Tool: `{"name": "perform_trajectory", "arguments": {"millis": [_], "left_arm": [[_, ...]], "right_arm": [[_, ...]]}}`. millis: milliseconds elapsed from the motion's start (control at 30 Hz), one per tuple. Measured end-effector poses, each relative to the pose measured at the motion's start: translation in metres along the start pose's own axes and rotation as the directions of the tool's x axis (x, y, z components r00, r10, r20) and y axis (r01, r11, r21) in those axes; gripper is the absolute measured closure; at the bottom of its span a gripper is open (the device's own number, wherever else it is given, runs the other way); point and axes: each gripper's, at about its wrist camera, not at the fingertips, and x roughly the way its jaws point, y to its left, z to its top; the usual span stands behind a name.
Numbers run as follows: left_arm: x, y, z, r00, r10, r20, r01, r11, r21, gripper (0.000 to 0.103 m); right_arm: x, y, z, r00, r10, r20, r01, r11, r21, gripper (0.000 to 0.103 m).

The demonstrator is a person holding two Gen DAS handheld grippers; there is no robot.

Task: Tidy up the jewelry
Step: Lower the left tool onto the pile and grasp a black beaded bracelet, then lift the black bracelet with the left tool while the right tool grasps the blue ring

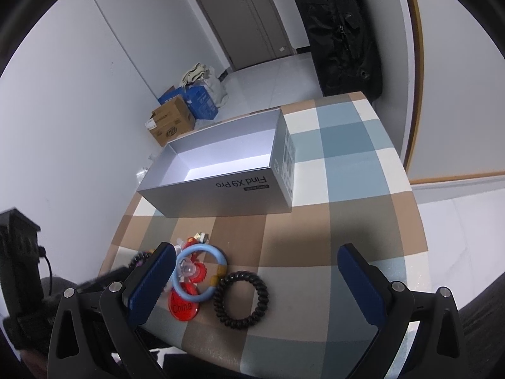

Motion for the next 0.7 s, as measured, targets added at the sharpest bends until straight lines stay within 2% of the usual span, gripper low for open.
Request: {"name": "perform_trajectory", "arguments": {"millis": [167,333,533,633,700], "left_arm": [[0.011,0.002,0.015,1.000,0.030,0.001,-0.030,0.999,0.035,0.097],[0.013,0.006,0.016,0.999,0.038,0.002,-0.038,0.999,0.025,0.097],[0.005,0.006,0.018,0.999,-0.044,-0.004,0.044,0.999,-0.006,0.097],[0.008,0.009,0.016,0.996,-0.079,-0.031,0.078,0.997,-0.028,0.097],[0.011,0.011,0.015,0.996,-0.072,-0.056,0.070,0.997,-0.039,0.097]], "right_arm": [[0.002,0.002,0.000,1.000,-0.009,-0.005,0.009,1.000,-0.011,0.000],[0.003,0.003,-0.001,1.000,-0.017,-0.008,0.017,1.000,-0.016,0.000],[0.005,0.000,-0.002,1.000,-0.013,-0.020,0.013,1.000,0.003,0.000],[0.005,0.002,-0.001,1.000,-0.008,-0.022,0.008,1.000,0.000,0.000],[0.006,0.002,-0.001,1.000,-0.005,-0.021,0.005,1.000,-0.006,0.000]]}}
